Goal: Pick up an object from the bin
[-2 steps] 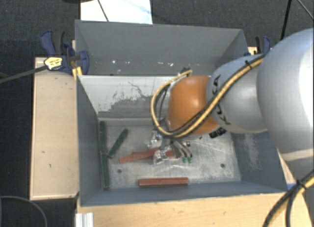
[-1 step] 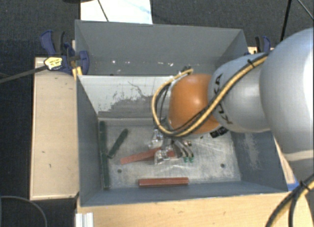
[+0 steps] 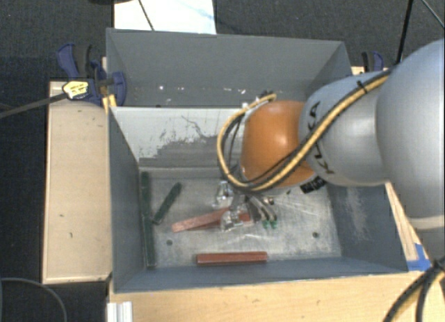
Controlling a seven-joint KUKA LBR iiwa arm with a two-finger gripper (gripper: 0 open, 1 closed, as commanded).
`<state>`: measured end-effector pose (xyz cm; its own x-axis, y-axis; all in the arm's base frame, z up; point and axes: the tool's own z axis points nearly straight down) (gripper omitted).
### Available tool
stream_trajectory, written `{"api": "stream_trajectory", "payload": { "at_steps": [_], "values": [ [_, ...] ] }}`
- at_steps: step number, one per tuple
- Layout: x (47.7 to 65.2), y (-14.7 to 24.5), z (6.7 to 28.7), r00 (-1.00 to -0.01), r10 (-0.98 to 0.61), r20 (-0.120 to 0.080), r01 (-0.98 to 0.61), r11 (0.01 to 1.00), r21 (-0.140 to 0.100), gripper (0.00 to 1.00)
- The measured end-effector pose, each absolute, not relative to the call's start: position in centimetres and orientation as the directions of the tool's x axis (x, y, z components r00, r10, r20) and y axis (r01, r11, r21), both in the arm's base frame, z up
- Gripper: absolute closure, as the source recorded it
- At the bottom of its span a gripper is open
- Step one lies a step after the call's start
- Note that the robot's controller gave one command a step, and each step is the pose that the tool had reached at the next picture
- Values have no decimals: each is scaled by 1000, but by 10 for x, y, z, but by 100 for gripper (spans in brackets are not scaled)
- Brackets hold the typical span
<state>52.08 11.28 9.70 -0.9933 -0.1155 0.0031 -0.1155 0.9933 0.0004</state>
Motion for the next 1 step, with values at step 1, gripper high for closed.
{"api": "stream_trajectory", "payload": {
  "at_steps": [1],
  "values": [
    [521, 113, 115, -993, -115, 4, -115, 993, 0, 100]
  ]
}}
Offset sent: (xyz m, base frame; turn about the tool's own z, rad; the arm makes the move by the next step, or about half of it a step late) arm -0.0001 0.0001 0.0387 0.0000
